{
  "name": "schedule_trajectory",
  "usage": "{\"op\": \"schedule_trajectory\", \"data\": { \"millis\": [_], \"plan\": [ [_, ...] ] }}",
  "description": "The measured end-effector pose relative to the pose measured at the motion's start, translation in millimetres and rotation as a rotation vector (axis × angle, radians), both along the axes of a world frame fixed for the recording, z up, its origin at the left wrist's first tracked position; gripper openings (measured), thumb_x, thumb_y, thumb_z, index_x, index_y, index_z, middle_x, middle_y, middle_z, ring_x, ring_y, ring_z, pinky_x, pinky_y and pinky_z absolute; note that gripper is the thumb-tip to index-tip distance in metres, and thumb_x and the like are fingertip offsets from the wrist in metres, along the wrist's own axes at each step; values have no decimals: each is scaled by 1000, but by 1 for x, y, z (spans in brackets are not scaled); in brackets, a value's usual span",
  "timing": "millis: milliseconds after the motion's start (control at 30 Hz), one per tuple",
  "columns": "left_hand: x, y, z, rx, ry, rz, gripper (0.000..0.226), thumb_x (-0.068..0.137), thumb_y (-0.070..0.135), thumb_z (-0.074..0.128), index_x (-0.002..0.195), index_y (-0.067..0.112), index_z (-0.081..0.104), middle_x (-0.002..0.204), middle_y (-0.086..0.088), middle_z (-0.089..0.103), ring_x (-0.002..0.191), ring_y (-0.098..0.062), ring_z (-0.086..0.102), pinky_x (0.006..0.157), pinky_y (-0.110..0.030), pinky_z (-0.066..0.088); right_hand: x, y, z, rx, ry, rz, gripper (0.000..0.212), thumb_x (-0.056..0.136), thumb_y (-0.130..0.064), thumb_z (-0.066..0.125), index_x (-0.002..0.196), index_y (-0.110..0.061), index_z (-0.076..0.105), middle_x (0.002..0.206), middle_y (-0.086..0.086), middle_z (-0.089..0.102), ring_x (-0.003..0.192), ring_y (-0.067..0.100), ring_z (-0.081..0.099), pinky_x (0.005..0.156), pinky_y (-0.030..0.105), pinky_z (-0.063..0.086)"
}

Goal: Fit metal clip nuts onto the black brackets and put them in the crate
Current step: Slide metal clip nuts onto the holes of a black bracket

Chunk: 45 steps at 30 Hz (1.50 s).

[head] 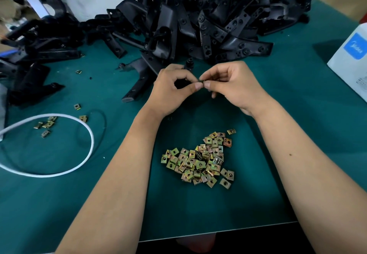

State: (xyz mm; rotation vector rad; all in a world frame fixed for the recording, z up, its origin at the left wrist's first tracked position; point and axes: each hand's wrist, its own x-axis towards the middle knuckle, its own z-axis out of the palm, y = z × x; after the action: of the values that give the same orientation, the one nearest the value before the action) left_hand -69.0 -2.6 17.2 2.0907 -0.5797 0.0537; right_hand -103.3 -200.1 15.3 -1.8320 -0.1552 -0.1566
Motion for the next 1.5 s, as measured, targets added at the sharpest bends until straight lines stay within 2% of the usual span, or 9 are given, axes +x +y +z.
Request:
{"op": "schedule_trajectory", "data": {
  "millis": [167, 600, 700, 800, 867, 967, 1067, 1233, 1500],
  "plan": [
    [1, -2, -2, 55, 9, 14, 22, 91, 28, 77, 80, 43, 65, 122, -1, 58, 134, -26, 44, 115, -53, 31, -1, 4, 0, 41, 73, 3, 11, 93, 1, 71, 95, -9, 77, 81, 16, 74, 71, 17, 69, 61, 25, 56],
    [7, -4, -1, 151, 27, -58, 16, 91, 20, 77, 79, 13, 69, 110, -9, 62, 121, -32, 51, 107, -51, 39, 2, 17, -10, 41, 11, -149, 33, 93, 2, 63, 87, -28, 78, 77, -5, 71, 63, 4, 56, 63, 19, 49],
    [6, 1, -4, 233, 35, -105, 12, 88, 24, 80, 81, 16, 74, 123, 0, 55, 136, -10, 39, 118, -36, 27, 6, 5, -8, 132, 8, -293, 35, 97, 1, 57, 89, -25, 79, 80, -1, 69, 69, 10, 51, 67, 23, 45],
    [0, -1, -3, 72, -31, -93, 13, 89, 22, 79, 86, 9, 79, 99, 4, 65, 101, 17, 50, 93, -6, 34, 7, 0, -9, 237, 27, -351, 31, 101, -2, 54, 96, -19, 80, 85, 5, 66, 73, 14, 53, 68, 23, 46],
    [-2, -2, -2, -46, -20, -66, 9, 95, 17, 72, 99, 12, 77, 100, 5, 71, 99, 5, 60, 93, -19, 46, 7, 5, -10, 220, 22, -340, 29, 100, -4, 57, 95, -19, 81, 79, 2, 67, 71, 10, 56, 65, 20, 48],
    [-1, -1, -2, -183, 70, 1, 38, 98, 5, 60, 131, 23, 63, 118, 0, 70, 119, -15, 61, 109, -42, 47, 6, 12, -9, 242, 39, -328, 26, 97, -2, 61, 92, -16, 81, 74, 0, 70, 69, 8, 61, 65, 20, 51],
    [0, 0, -3, -224, 128, 73, 56, 95, 3, 66, 145, 24, 51, 117, 8, 68, 123, -8, 59, 113, -35, 45, 5, 15, -7, 318, 85, -303, 22, 94, 0, 64, 90, -13, 81, 77, 5, 73, 70, 12, 65, 68, 23, 53],
    [-1, -5, -3, -288, 97, 105, 49, 90, 3, 75, 136, 10, 61, 123, 2, 69, 116, 8, 60, 93, -7, 43, 3, 25, -6, 461, 107, -310, 15, 92, 5, 67, 93, -4, 79, 79, 9, 75, 67, 16, 68, 69, 24, 56],
    [-5, -15, -3, -277, 14, 78, 42, 85, 0, 78, 125, 9, 67, 119, 2, 70, 113, 5, 62, 93, -4, 42, 1, 31, -4, 538, 94, -387, 15, 92, 6, 69, 89, -5, 78, 81, 11, 76, 64, 16, 70, 68, 25, 59]
  ]
}}
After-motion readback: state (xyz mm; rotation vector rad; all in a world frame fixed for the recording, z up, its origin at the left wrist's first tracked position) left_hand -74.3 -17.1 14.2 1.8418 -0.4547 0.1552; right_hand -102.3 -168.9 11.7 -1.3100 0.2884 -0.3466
